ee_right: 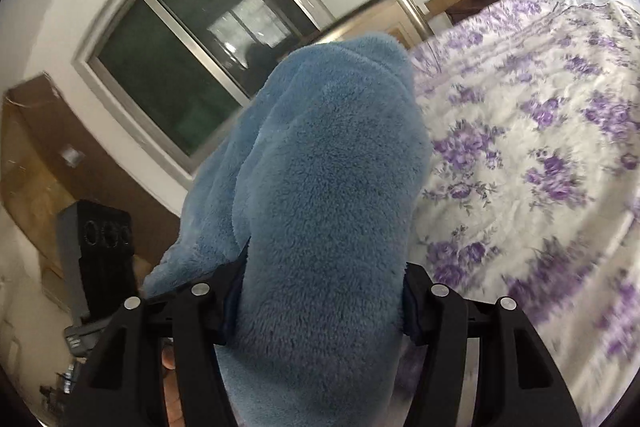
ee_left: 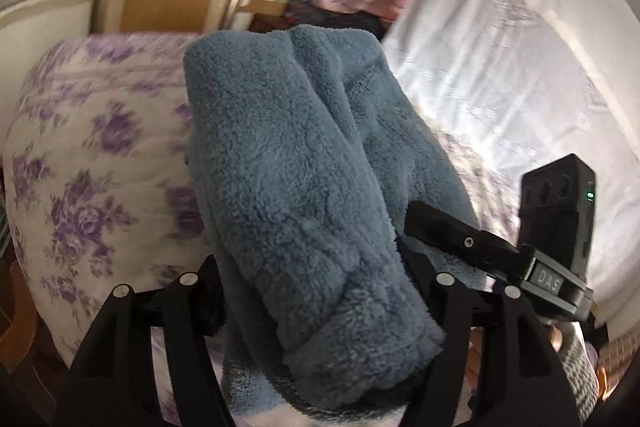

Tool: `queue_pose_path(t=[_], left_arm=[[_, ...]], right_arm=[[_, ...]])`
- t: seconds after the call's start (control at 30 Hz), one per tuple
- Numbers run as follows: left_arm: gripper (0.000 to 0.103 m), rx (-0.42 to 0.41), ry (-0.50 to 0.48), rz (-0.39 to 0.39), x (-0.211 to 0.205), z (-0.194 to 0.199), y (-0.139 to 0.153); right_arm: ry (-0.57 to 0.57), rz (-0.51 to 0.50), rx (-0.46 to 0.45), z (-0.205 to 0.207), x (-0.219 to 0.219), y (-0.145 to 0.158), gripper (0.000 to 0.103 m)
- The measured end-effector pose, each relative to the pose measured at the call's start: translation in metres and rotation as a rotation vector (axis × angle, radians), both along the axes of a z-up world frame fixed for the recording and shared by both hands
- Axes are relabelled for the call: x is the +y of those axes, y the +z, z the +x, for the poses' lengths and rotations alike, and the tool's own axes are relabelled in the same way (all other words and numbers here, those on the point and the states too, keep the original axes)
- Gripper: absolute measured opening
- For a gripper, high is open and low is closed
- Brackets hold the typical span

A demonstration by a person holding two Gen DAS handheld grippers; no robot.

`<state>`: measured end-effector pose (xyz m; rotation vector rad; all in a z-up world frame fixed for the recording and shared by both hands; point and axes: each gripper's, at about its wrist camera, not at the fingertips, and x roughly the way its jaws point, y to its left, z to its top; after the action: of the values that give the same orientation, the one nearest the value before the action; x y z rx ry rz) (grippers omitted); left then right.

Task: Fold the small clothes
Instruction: 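Carry the bundle toward the headboard, lower it and open both grippers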

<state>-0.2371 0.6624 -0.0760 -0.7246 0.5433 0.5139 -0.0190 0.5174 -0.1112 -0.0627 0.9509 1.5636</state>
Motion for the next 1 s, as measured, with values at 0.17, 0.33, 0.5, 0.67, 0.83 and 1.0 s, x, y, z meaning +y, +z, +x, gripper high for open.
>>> queue_pose_path(t=[0.17, 0.33, 0.5, 0.67, 0.83, 1.0], left_arm=[[0.091, 0.021, 0.054, -0.019, 0.022, 0.002, -0.039], [0.099, 0.095, 0.137, 0.074, 0.011, 0.010, -0.031], [0.099, 0.159, 0.302, 0.200, -0.020, 0.010, -0.014], [0.098, 0.233, 0.478, 0.258, -0.079, 0.008, 0.002], [0.098, 0.291, 0.548, 0.299, -0.125, 0.004, 0.019], [0.098, 0.358, 0.546, 0.356, -0.179, -0.009, 0.032]], right_arm=[[-0.046, -0.002, -0.039, 0.009, 0.005, -0.040, 0.081], [-0.094, 0.070, -0.081, 0.006, -0.015, -0.031, 0.081], [-0.223, 0.194, -0.208, -0.006, -0.072, -0.010, 0.085], [-0.332, 0.156, -0.187, 0.006, -0.110, -0.010, 0.089], [-0.329, 0.113, -0.294, -0.018, -0.138, -0.003, 0.093], [-0.313, 0.109, -0.391, -0.038, -0.163, 0.002, 0.095]])
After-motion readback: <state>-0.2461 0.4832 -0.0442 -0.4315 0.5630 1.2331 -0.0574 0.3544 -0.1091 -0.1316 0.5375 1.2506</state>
